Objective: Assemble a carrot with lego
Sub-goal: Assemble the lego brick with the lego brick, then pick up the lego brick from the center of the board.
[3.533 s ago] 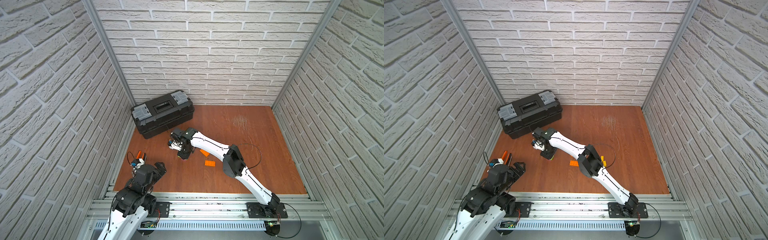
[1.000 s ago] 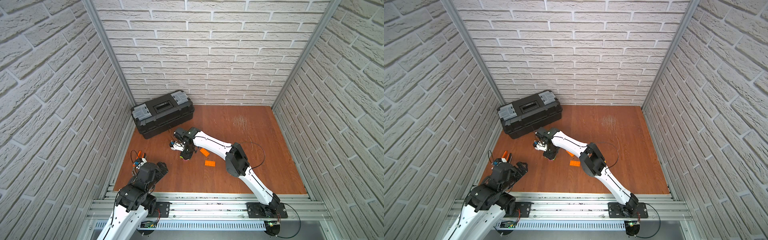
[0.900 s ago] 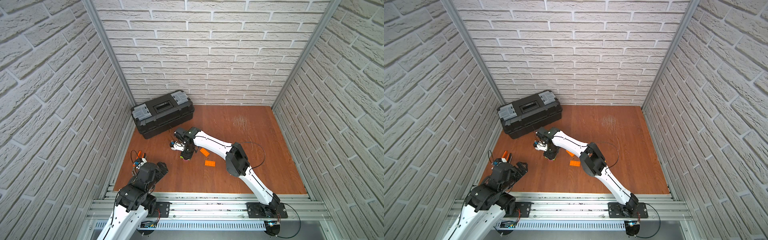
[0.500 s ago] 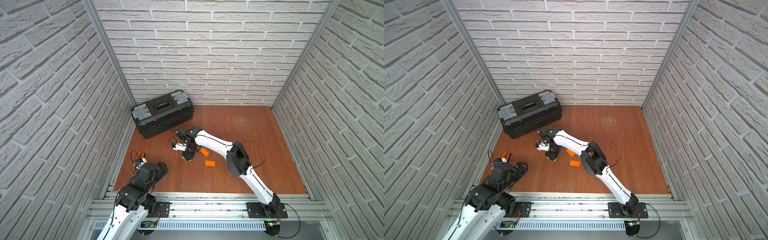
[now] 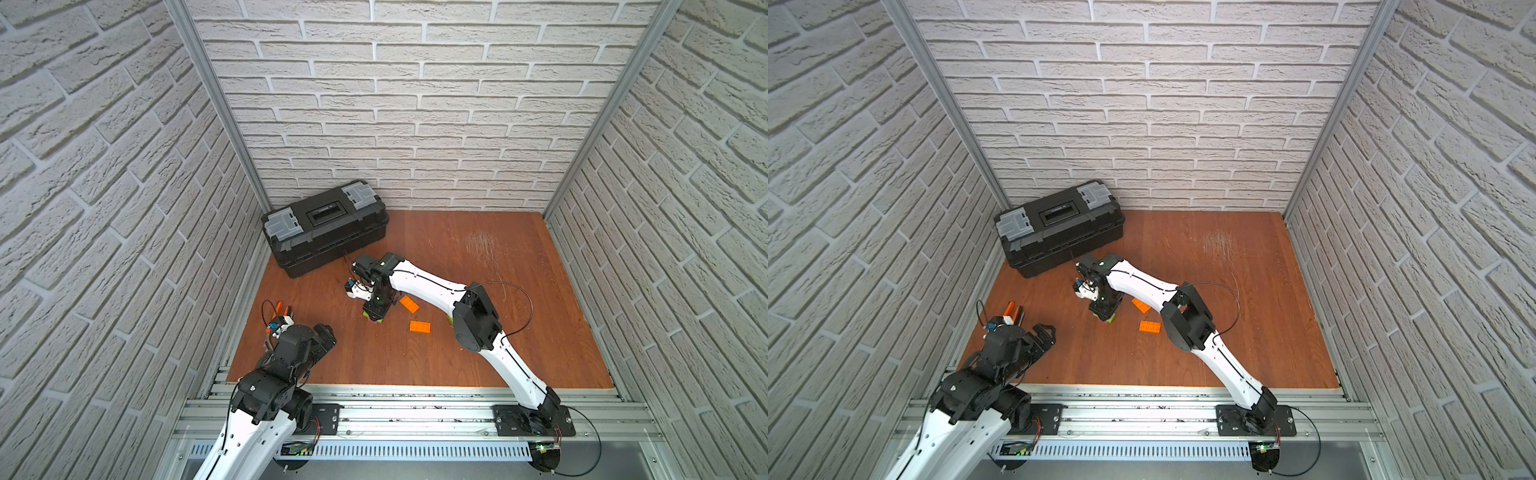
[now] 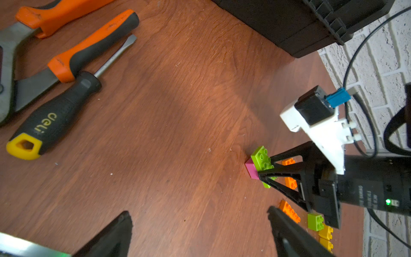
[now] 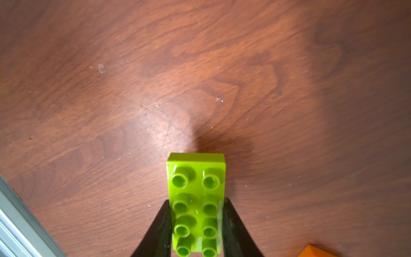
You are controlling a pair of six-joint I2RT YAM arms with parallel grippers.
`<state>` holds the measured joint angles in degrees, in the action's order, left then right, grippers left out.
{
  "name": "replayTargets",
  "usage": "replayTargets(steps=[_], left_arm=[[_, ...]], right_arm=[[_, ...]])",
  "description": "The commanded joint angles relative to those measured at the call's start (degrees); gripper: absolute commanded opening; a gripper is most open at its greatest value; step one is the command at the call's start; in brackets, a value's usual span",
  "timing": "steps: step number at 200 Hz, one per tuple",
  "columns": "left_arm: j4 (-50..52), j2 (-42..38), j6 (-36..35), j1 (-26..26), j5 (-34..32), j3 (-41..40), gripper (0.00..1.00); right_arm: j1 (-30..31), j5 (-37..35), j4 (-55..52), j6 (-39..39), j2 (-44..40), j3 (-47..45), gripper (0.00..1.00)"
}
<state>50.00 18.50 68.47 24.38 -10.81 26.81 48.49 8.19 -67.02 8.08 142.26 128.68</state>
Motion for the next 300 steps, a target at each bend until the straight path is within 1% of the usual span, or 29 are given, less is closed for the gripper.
replayTargets(steps=[1, 30, 74, 119, 152, 168, 184, 191, 198, 214, 231, 243, 275, 281, 300], left_arm=[[-0.45, 0.06, -1.34, -0.37, -0.09, -0.27, 0.98], [-0.52, 0.21, -1.71, -0.35, -0.18, -0.01, 0.98], [-0.22, 0.79, -2.88, -0.34, -0.36, 0.94, 0.98], [-0.05, 1.92, -4.43, -0.32, -0.44, 1.99, 0.97], [0.21, 3.39, -6.44, -0.3, -0.72, 3.53, 0.97], [0.08, 4.5, -7.5, -0.23, -0.77, 4.38, 0.97], [-0.31, 6.31, -8.53, 0.03, -0.71, 5.4, 0.96], [-0.46, 7.26, -8.9, 0.25, -0.72, 5.9, 0.96], [-0.79, 8.32, -9.38, 0.53, -0.66, 6.37, 0.96], [-1.84, 10.85, -10.13, 1.58, -0.74, 7.31, 0.96], [-2.99, 13.21, -10.45, 2.7, -0.79, 7.98, 0.96], [-3.64, 14.35, -10.29, 3.3, -0.88, 8.18, 0.97], [-4.73, 15.33, -9.75, 4.35, -1.29, 8.07, 0.97], [-4.94, 15.4, -9.49, 4.42, -1.28, 7.85, 0.98], [-5.39, 15.6, -8.5, 4.51, -1.44, 7.46, 0.98]], right_arm=[[-0.4, 0.38, -2.05, -2.48, 1.38, -3.26, 0.42], [-1.02, 1.38, -1.56, -3.96, -0.69, -3.31, 0.5], [-1.86, 2.28, -1.66, -6.0, -3.76, -3.31, 0.58], [-3.51, 4.0, -0.78, -6.28, -10.28, -6.35, 0.6], [-5.2, 3.59, 2.97, -2.07, -19.55, -16.54, 0.6], [-6.47, 1.97, 6.11, 0.22, -24.62, -23.62, 0.59], [-7.54, 0.62, 8.48, 2.11, -28.26, -30.2, 0.58], [-7.9, -0.22, 9.27, 2.94, -28.52, -33.04, 0.57], [-8.18, -1.28, 9.8, 3.61, -30.87, -35.54, 0.57], [-8.27, -3.28, 11.9, 4.35, -31.78, -40.76, 0.56], [-8.5, -2.07, 13.87, 3.82, -31.75, -44.08, 0.56], [-8.48, -2.55, 15.3, 3.43, -31.35, -45.83, 0.55], [-8.48, -5.91, 16.05, 2.45, -29.32, -46.19, 0.56], [-8.49, -6.12, 15.47, 2.45, -26.98, -45.72, 0.56], [-8.5, -5.67, 16.22, 2.19, -26.38, -45.45, 0.56]])
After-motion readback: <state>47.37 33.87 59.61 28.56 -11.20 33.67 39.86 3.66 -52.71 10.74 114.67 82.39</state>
